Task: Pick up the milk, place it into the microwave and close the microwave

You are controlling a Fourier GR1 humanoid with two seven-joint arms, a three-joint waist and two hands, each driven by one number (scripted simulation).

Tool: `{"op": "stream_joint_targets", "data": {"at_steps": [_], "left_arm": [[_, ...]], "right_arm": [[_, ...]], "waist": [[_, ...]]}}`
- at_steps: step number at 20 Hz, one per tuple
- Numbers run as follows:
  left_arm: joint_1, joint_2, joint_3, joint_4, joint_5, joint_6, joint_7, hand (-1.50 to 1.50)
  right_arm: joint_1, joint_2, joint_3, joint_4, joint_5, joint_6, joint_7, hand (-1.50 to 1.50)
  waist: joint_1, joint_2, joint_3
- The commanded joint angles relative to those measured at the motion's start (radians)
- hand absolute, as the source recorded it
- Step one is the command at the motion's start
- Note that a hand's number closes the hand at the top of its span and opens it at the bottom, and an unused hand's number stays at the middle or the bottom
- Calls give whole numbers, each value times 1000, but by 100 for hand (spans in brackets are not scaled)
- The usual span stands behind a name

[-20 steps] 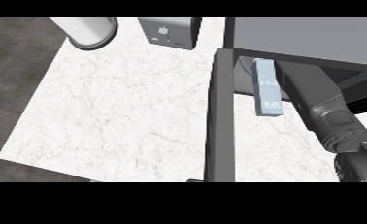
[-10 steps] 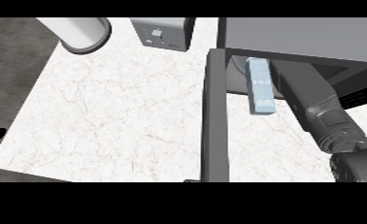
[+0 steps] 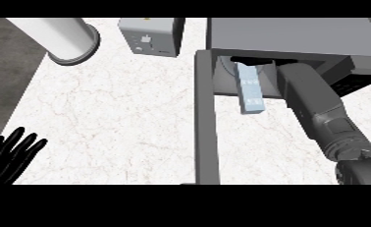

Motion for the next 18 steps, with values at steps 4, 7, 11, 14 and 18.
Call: {"op": "stream_joint_targets", "data": {"at_steps": [4, 7, 11, 14, 18], "left_arm": [[-17, -61, -96, 64, -140, -121, -20, -150], [-2, -80, -122, 70, -206, -160, -41, -150], [-14, -81, -145, 118, -298, -148, -112, -150], [-32, -82, -231, 102, -405, -75, -149, -150], [-54, -82, -277, 152, -478, -34, -211, 150]], "right_arm": [[118, 66, -50, -34, -69, 206, -134, -150], [143, 90, -48, -47, -83, 282, -119, -150], [239, 138, -31, -97, -98, 322, -142, -150], [311, 163, -1, -147, -92, 351, -157, -150], [458, 199, 52, -181, -48, 280, -212, -150]], "waist": [[-40, -25, -7], [-50, -34, -8], [-77, -47, -9], [-82, -48, -9], [-113, -58, -11]]}}
